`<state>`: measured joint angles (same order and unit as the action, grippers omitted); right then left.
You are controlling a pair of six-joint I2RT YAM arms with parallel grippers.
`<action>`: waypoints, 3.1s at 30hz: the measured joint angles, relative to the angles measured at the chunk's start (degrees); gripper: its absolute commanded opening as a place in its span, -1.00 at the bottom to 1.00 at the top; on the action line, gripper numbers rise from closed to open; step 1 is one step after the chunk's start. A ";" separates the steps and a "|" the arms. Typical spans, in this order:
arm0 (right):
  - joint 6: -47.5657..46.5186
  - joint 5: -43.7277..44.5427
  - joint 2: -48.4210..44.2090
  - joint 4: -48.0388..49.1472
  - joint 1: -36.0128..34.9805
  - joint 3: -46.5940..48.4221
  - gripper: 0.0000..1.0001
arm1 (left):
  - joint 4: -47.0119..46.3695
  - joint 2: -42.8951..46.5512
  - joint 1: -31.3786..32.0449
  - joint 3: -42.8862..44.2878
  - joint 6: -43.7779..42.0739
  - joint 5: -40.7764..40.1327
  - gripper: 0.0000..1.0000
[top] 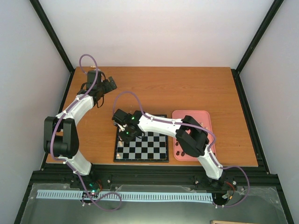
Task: Set up the chess pieces on the board
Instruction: Place the chess piece on the chessboard, then pick up the chess piece from the storage box.
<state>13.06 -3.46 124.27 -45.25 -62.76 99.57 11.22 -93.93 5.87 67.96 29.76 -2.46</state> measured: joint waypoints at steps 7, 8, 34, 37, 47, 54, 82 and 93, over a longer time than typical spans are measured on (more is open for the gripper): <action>0.02 0.22 0.11 0.00 0.00 0.15 -0.70 | -0.02 0.00 0.02 0.02 0.00 0.00 0.99; -0.02 0.37 0.13 -0.02 0.00 0.15 -0.67 | -0.02 0.00 0.00 0.00 0.00 0.00 0.99; 1.70 10.82 -19.67 -1.36 -0.68 -13.09 -0.07 | 0.00 0.00 0.02 0.02 0.00 0.02 1.00; 2.95 12.72 -25.75 -0.52 2.05 -19.34 -0.07 | 0.00 0.00 0.02 0.02 0.00 0.07 0.99; 6.78 16.48 -40.76 3.37 30.29 -42.12 -0.01 | -0.02 0.00 0.02 0.02 0.00 0.35 0.99; 7.17 16.26 -43.60 6.43 42.32 -48.35 -0.01 | -0.02 0.00 0.02 0.02 0.00 0.63 0.99; 4.94 13.07 -32.59 15.30 52.89 -49.81 -0.54 | -0.02 -0.52 0.02 0.02 0.00 0.79 0.99; 5.07 12.90 -32.30 15.63 53.24 -49.81 -0.92 | -0.02 -0.52 0.00 0.02 0.00 0.81 0.99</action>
<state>18.13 9.43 91.96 -29.63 -9.52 49.76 11.20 -94.45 5.87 67.99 29.76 -1.65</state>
